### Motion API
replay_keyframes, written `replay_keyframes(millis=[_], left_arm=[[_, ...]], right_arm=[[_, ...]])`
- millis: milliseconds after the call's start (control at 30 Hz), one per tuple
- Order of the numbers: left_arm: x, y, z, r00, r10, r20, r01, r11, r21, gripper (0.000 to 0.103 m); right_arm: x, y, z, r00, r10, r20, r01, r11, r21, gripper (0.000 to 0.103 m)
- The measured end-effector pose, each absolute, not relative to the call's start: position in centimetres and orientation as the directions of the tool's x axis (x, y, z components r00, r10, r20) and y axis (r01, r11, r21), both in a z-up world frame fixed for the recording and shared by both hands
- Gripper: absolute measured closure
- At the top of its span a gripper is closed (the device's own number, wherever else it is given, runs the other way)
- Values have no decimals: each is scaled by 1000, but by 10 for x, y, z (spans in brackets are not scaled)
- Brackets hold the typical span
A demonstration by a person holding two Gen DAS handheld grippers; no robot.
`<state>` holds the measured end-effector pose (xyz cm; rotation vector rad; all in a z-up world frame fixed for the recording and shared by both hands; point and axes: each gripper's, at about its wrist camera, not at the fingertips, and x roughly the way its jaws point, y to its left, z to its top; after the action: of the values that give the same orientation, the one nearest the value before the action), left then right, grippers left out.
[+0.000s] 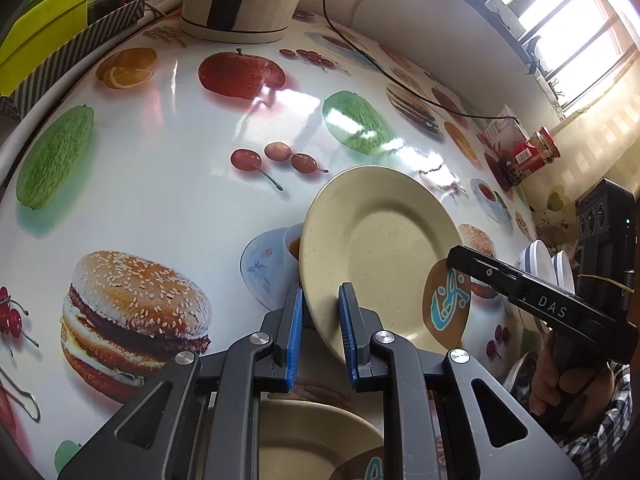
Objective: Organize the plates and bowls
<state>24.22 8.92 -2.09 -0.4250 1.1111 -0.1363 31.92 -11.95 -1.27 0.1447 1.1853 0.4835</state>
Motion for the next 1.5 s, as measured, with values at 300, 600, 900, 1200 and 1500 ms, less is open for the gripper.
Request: replay_keyframes(millis=[300, 600, 900, 1200, 1500], left_arm=[[236, 92, -10, 473, -283, -835, -98, 924, -369, 84], [227, 98, 2, 500, -280, -819, -95, 923, -374, 84], [211, 106, 15, 527, -249, -812, -100, 931, -350, 84], [188, 114, 23, 546, -242, -802, -111, 928, -356, 84], [157, 125, 22, 549, -234, -802, -136, 922, -362, 84]], right_arm=[[313, -114, -3, 303, 449, -840, -305, 881, 361, 86], [304, -111, 13, 328, 470, -820, -326, 871, 369, 86], [287, -103, 24, 330, 487, -809, -356, 858, 371, 86], [268, -95, 34, 331, 509, -795, -384, 842, 379, 86], [239, -86, 37, 316, 527, -789, -412, 825, 387, 86]])
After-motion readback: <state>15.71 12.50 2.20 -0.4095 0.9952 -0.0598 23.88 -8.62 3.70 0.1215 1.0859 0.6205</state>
